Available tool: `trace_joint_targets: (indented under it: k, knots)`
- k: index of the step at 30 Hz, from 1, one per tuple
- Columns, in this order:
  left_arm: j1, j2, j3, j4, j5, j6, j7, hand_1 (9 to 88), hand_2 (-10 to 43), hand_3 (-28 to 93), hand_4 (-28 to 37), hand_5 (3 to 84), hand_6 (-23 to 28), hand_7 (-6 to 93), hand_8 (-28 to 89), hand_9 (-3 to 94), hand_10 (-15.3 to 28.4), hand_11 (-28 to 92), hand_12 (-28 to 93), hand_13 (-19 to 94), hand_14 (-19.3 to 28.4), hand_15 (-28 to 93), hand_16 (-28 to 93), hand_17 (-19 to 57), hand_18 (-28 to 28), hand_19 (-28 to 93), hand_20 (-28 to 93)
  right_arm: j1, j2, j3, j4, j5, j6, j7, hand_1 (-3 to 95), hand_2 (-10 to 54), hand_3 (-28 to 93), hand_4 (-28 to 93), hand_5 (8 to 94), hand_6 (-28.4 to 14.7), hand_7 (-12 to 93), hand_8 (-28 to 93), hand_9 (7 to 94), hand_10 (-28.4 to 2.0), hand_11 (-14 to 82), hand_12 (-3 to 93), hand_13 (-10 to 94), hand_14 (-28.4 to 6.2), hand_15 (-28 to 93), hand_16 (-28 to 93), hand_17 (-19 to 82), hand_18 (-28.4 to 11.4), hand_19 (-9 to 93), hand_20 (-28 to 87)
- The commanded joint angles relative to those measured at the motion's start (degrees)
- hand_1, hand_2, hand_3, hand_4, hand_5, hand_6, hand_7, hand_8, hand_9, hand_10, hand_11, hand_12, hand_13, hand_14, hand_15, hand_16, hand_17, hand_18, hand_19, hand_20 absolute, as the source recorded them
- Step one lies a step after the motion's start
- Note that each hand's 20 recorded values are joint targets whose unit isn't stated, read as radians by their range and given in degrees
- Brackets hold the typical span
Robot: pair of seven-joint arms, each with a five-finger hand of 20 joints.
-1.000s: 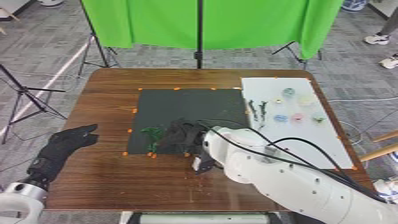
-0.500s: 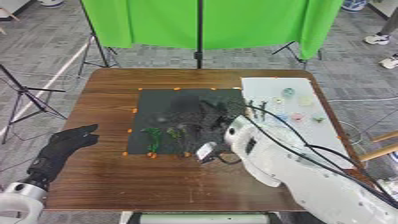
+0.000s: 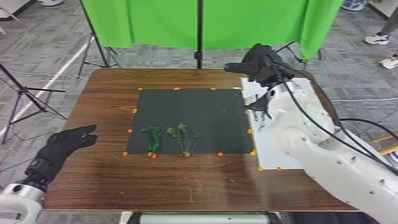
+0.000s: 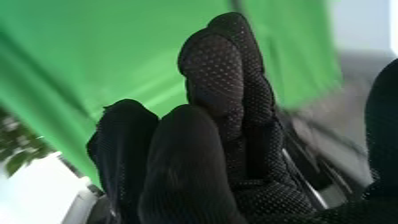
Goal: Arrange flowers
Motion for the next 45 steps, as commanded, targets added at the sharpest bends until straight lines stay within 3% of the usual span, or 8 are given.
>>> trace_joint_targets:
  k: [1,10,23,45]
  knots:
    - [1.28,-1.04,-0.32,-0.51,0.34,0.18,-0.72,30.0,-2.2,62,-18.2,46.3,7.0,7.6,-5,46.0,15.4,18,11,36,19.4,17,0,4.6,14.2,14,15,3.90,-2.48,0.58,6.07,6.40,-22.69,7.07,21.4,-8.7,58,-12,79.2,-4.8,16,-7,86.1,-13.5,52.3,34.1,94,-3.7,71,33,71,-18.1,93,72]
    - [0.99,-1.00,-0.24,-0.32,0.31,0.13,-0.75,29.9,-2.2,62,-18.2,46.3,7.0,7.6,-5,46.0,15.4,18,11,35,19.4,17,0,4.5,14.2,14,15,4.26,-3.86,-1.40,11.95,7.50,-27.34,11.27,22.1,-7.9,57,-11,78.7,-6.0,14,-7,86.4,-14.1,51.4,34.4,94,-3.3,71,34,71,-17.5,93,72]
    - [1.38,-1.29,-0.14,-0.34,0.27,-0.17,-0.51,30.0,-2.2,62,-18.1,46.3,7.0,7.5,-5,46.0,15.4,18,11,35,19.4,16,0,4.5,14.2,14,15,4.28,-3.02,-2.19,13.29,5.92,-26.44,11.76,22.7,-7.5,57,-11,78.5,-6.1,14,-6,86.2,-14.2,51.0,34.7,94,-2.8,71,33,71,-17.1,93,71]
    - [-0.26,-0.59,0.99,0.59,0.05,-1.54,-1.17,29.9,-2.2,62,-18.2,46.3,7.0,7.5,-5,46.0,15.4,18,11,35,19.4,17,0,4.5,14.2,14,15,0.77,-2.90,-3.66,15.64,2.28,-23.99,12.30,25.2,-9.3,59,-11,78.1,-6.2,14,-6,85.7,-14.4,50.9,34.4,94,-2.4,71,33,71,-16.6,93,71]
